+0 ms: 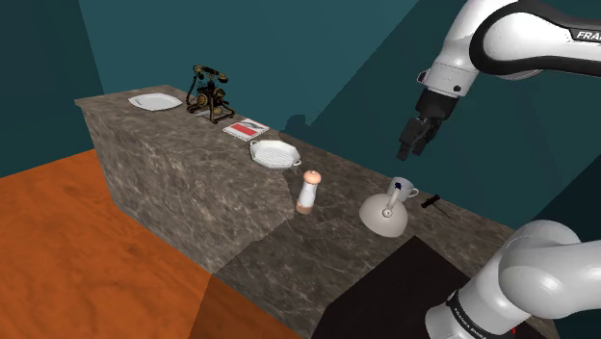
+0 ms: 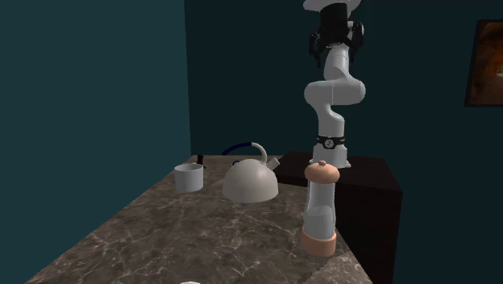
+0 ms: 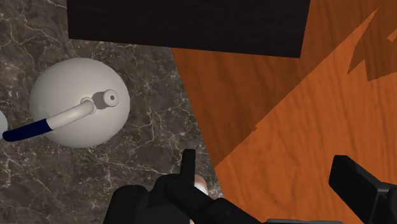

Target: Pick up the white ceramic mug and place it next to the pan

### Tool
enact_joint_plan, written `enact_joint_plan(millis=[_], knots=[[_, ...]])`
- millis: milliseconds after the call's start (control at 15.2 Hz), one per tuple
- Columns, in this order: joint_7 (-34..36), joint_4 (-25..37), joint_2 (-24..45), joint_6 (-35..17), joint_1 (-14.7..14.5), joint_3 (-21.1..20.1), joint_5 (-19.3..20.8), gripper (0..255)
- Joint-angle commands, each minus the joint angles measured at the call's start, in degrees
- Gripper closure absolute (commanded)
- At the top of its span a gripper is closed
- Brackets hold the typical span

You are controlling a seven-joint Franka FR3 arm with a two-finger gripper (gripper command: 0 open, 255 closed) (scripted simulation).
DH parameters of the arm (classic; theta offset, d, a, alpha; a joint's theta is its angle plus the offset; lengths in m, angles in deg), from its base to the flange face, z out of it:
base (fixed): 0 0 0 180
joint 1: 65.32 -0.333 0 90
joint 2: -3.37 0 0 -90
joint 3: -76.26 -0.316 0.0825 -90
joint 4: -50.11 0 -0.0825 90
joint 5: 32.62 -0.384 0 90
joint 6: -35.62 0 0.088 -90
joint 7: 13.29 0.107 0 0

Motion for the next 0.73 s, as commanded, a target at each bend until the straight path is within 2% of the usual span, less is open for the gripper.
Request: enact_joint_plan(millis=[0,660], knots=[[0.00,0.00,0.00,0.00,0.00,0.00,0.00,0],[-10.97,-6.83,7.46,-13.54,4.32,8.30,7.31,0]])
